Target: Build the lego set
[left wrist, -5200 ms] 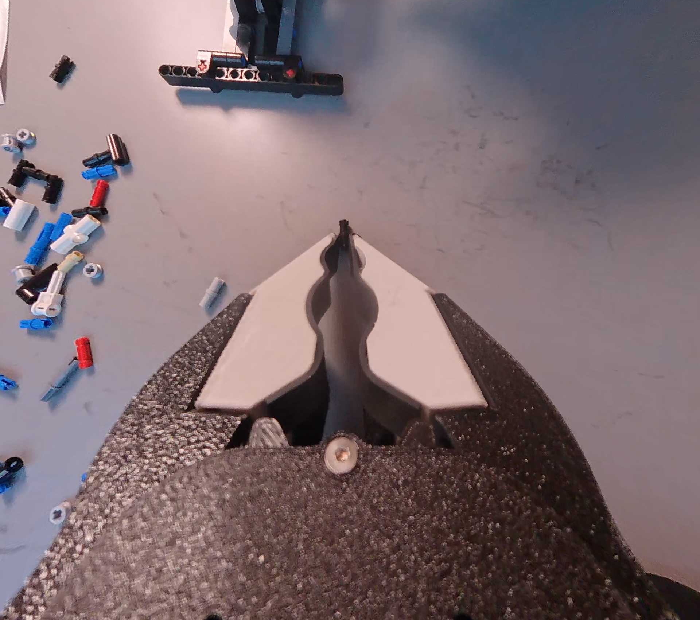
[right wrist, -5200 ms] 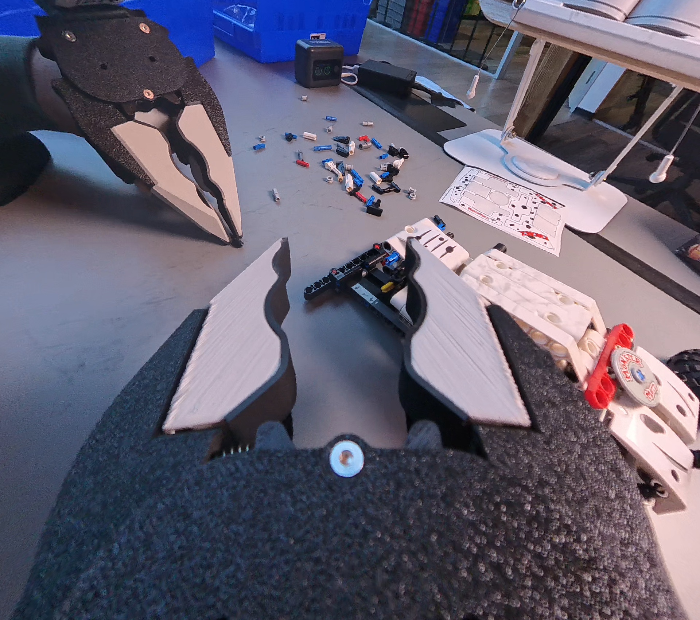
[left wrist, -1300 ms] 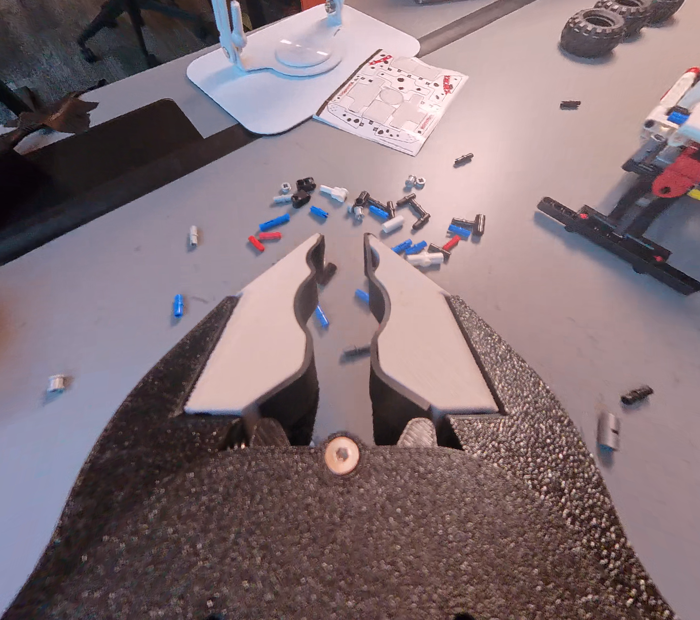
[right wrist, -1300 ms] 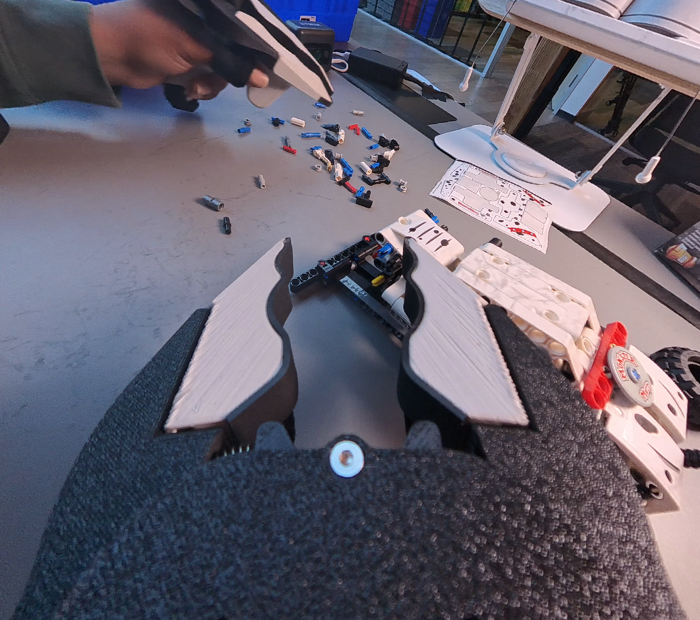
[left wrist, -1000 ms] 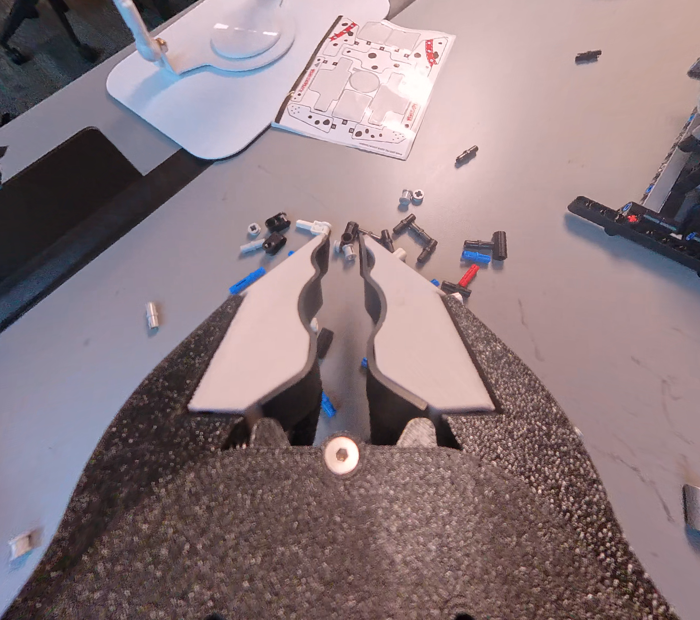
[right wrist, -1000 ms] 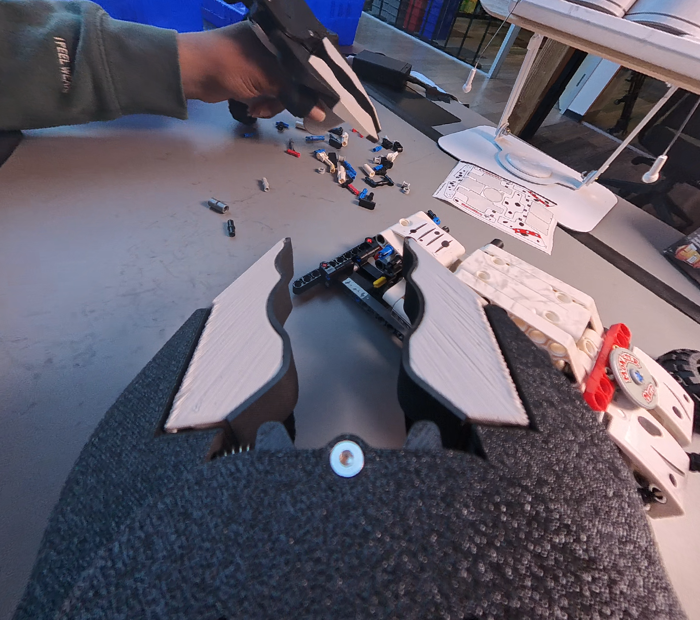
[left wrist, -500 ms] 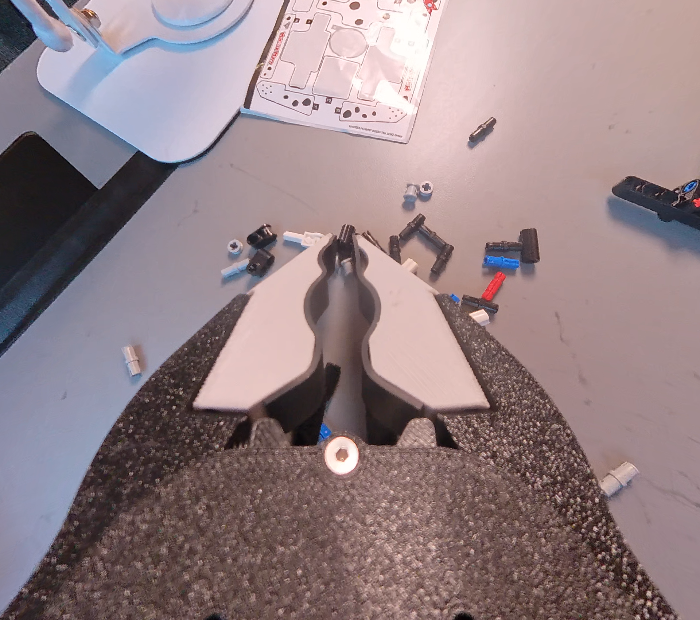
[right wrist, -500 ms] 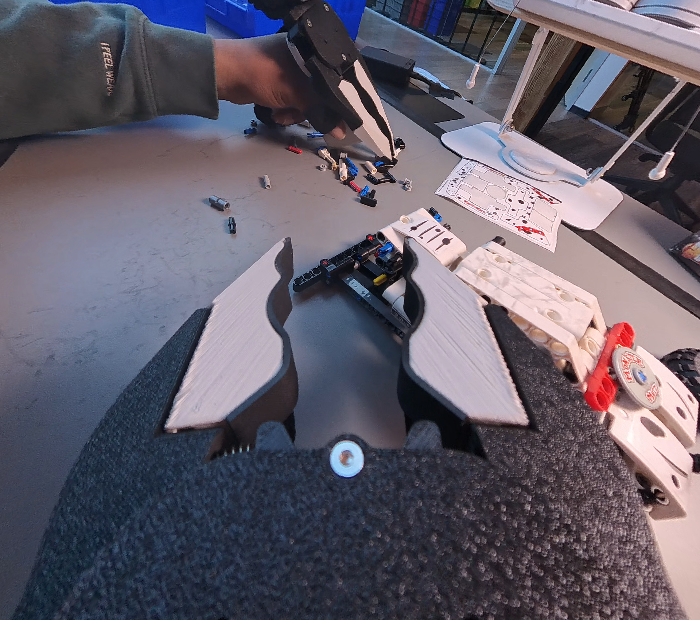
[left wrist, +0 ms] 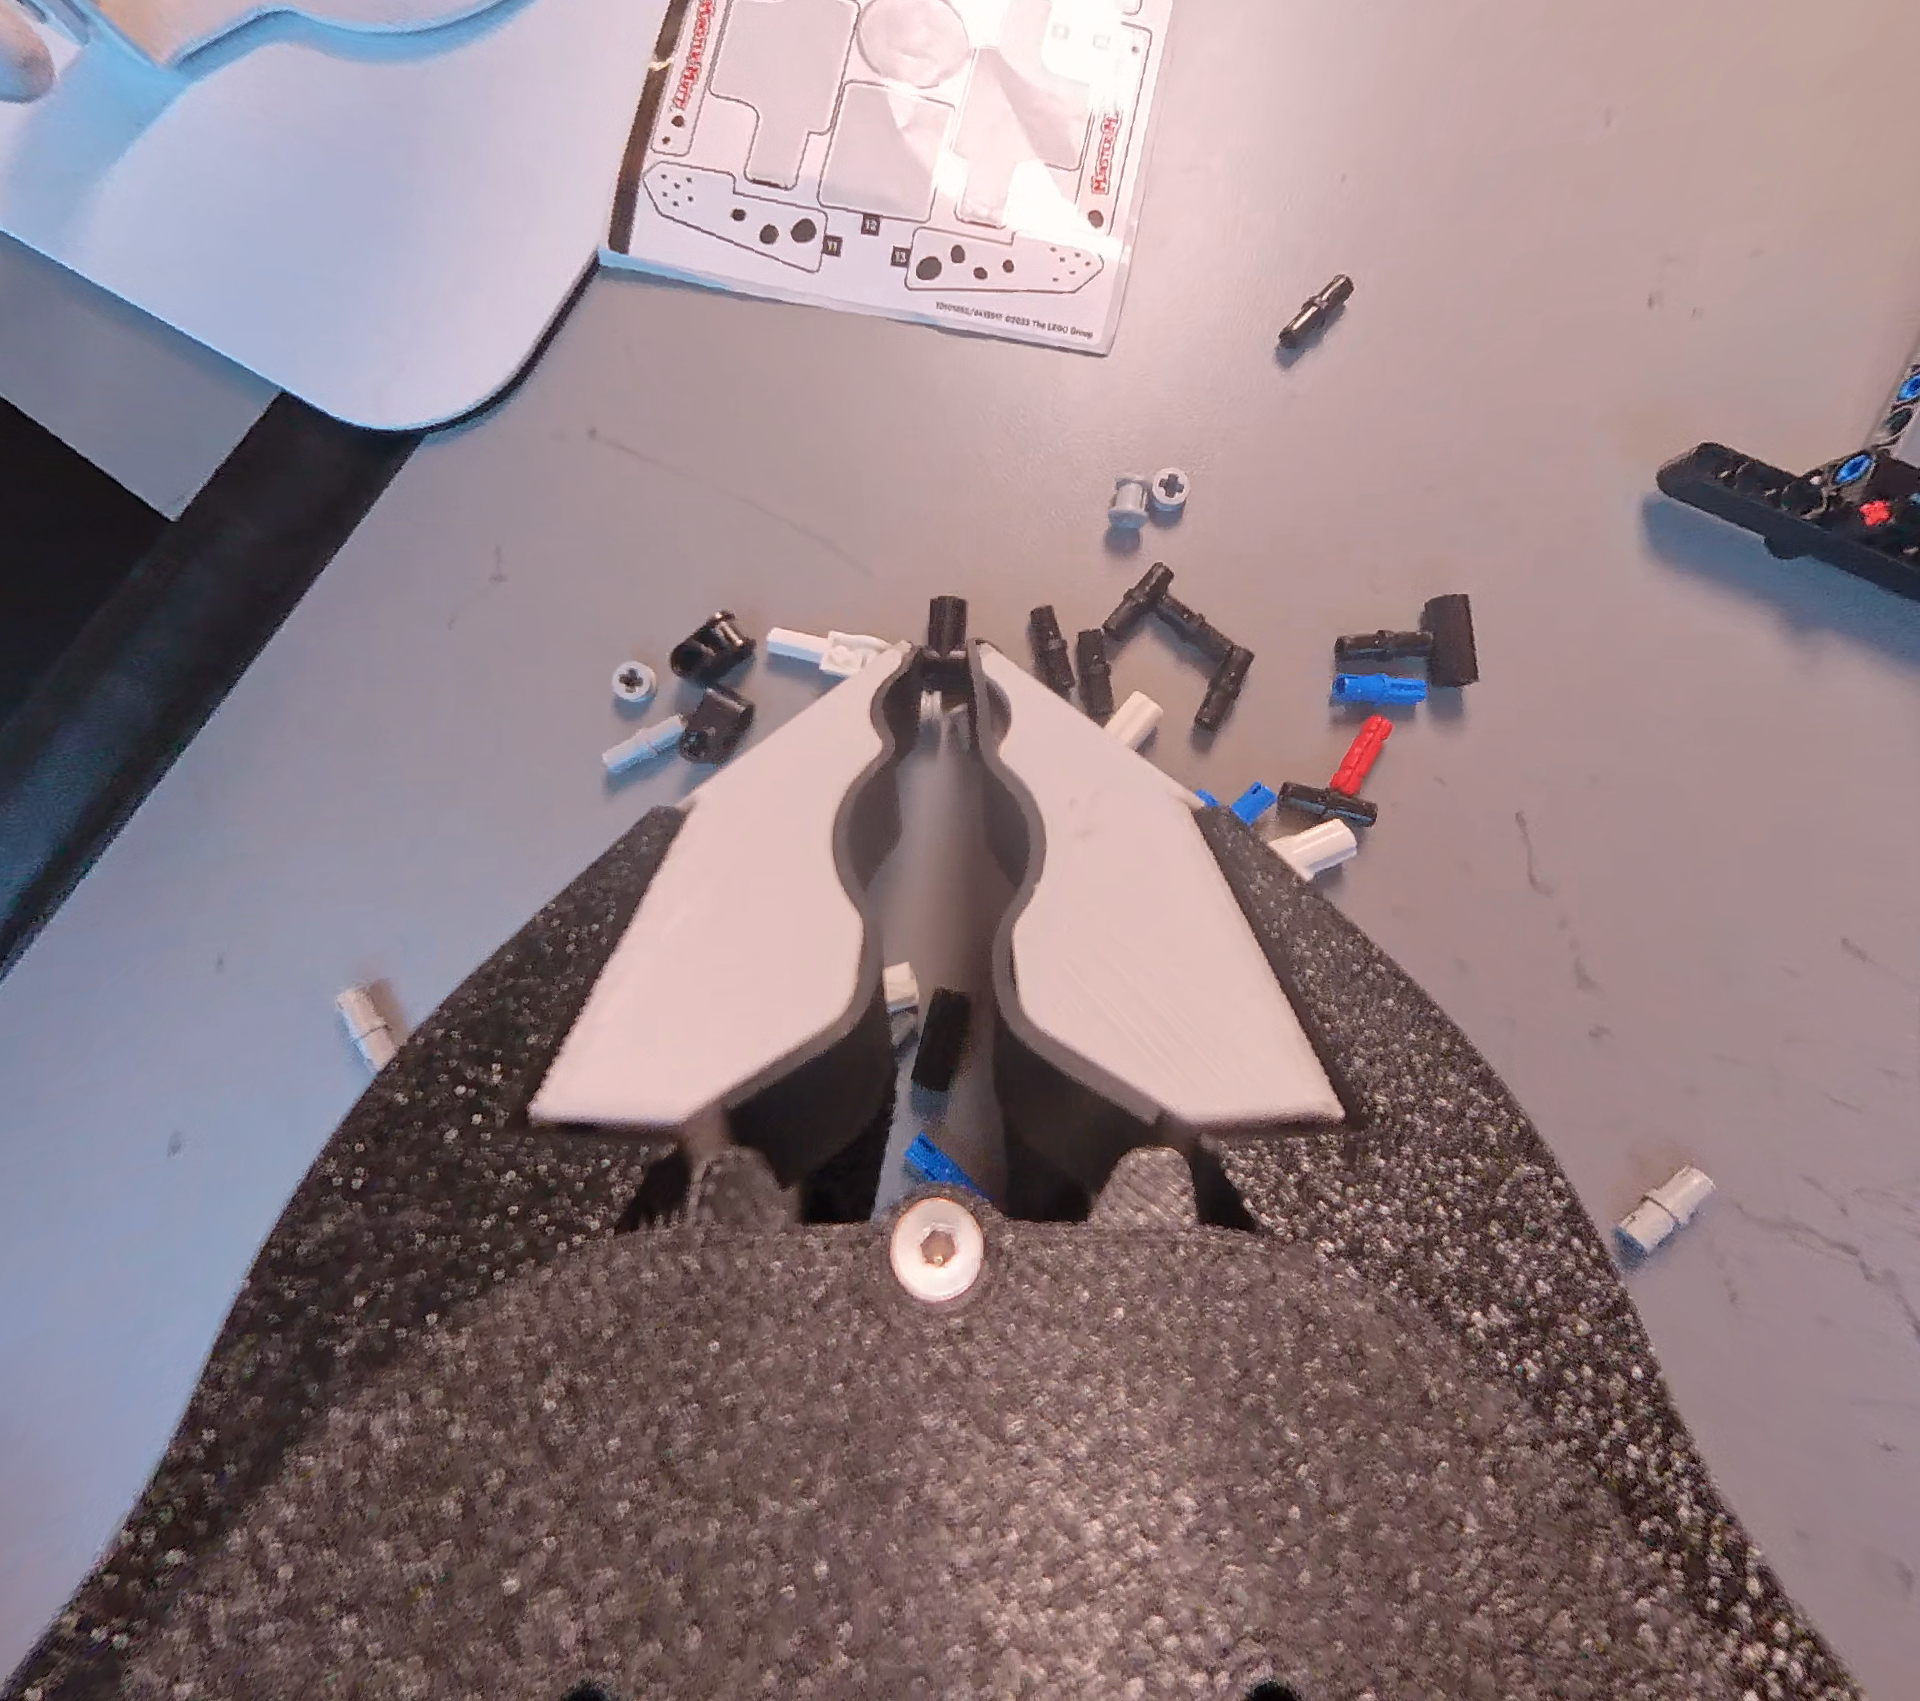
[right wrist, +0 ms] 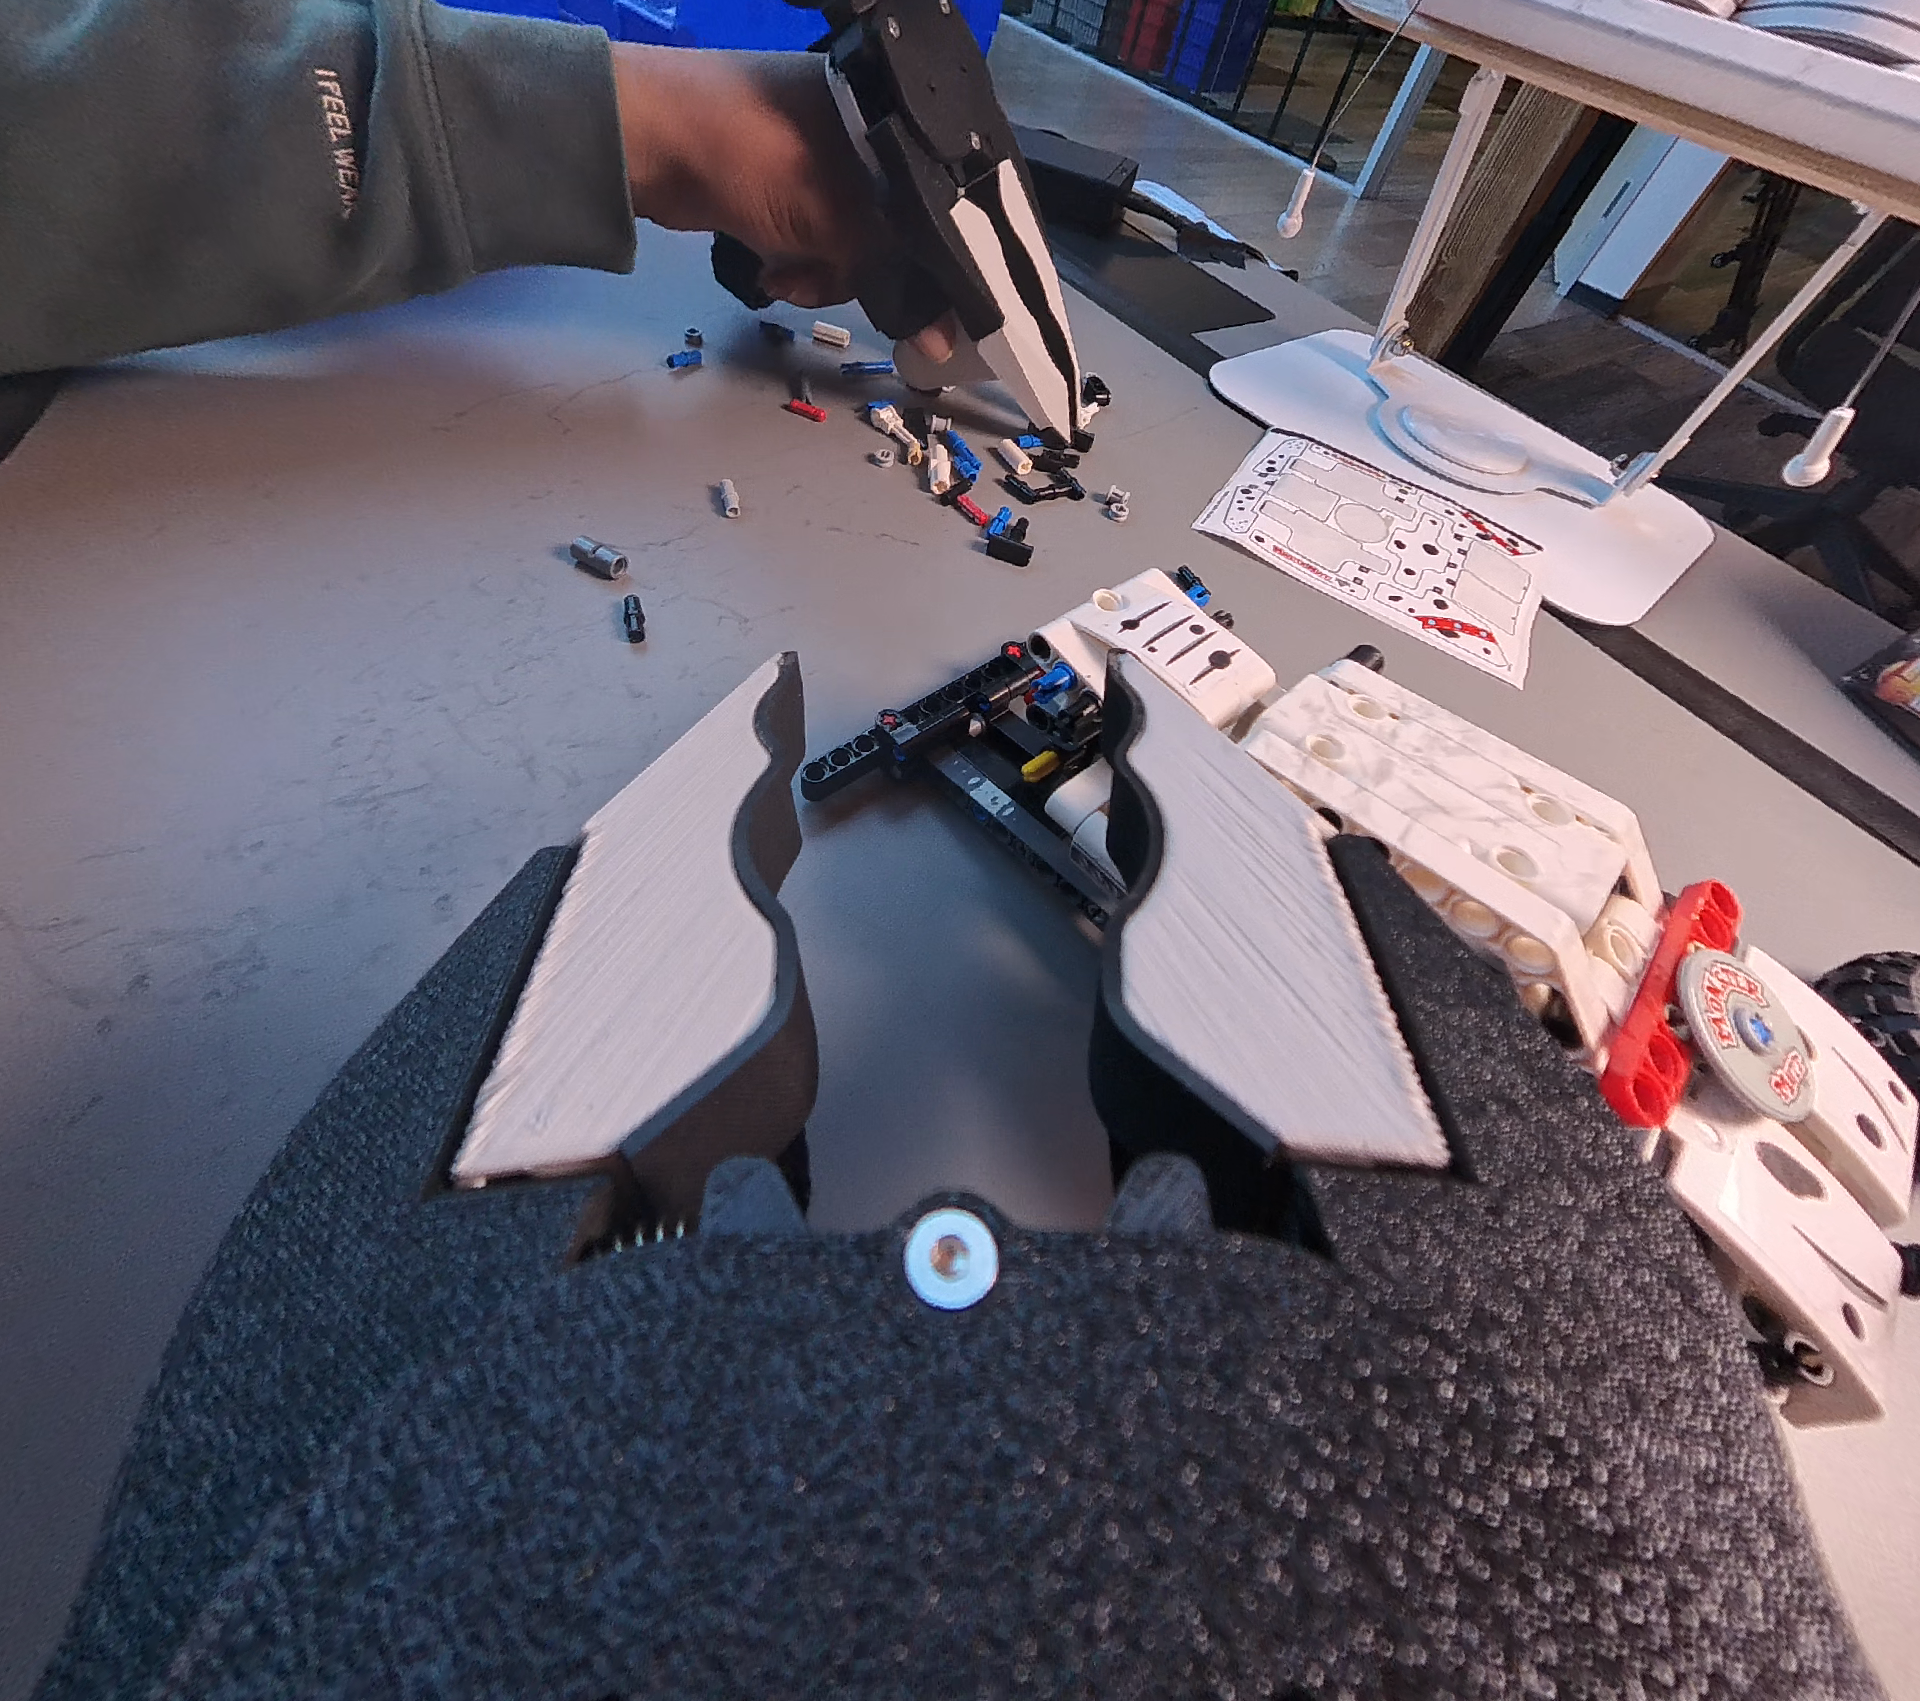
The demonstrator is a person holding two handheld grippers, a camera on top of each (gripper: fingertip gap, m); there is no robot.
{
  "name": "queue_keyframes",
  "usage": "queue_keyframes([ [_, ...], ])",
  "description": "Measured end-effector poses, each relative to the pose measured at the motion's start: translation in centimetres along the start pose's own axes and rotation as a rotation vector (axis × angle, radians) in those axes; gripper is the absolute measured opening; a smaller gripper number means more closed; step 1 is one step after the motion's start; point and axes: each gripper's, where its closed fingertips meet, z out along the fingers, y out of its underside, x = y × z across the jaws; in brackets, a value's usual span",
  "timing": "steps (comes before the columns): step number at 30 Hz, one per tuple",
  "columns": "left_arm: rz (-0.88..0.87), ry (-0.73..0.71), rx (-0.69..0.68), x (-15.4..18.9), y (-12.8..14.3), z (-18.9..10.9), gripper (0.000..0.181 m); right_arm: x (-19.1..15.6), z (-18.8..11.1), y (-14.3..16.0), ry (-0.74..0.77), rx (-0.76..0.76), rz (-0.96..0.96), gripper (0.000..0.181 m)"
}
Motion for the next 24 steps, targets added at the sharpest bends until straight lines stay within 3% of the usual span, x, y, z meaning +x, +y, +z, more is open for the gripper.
queue_keyframes([
  [7, 0.005, -0.023, 0.038, -0.2, -0.6, -0.5, 0.007, 0.2, 0.0, 0.0, 0.005, 0.000, 0.000, 0.057],
  [12, 0.034, -0.039, 0.203, 1.3, -3.5, -5.2, 0.007, 0.2, -0.1, 0.1, 0.012, 0.000, -0.010, 0.057],
  [18, 0.133, 0.201, 0.225, 11.2, -2.4, -10.2, 0.008, 0.0, -0.2, -0.2, 0.018, 0.006, -0.038, 0.056],
  [24, 0.255, 0.415, 0.150, 22.2, 3.9, -9.9, 0.007, -1.0, 0.1, 0.0, -0.002, -0.003, -0.076, 0.053],
])
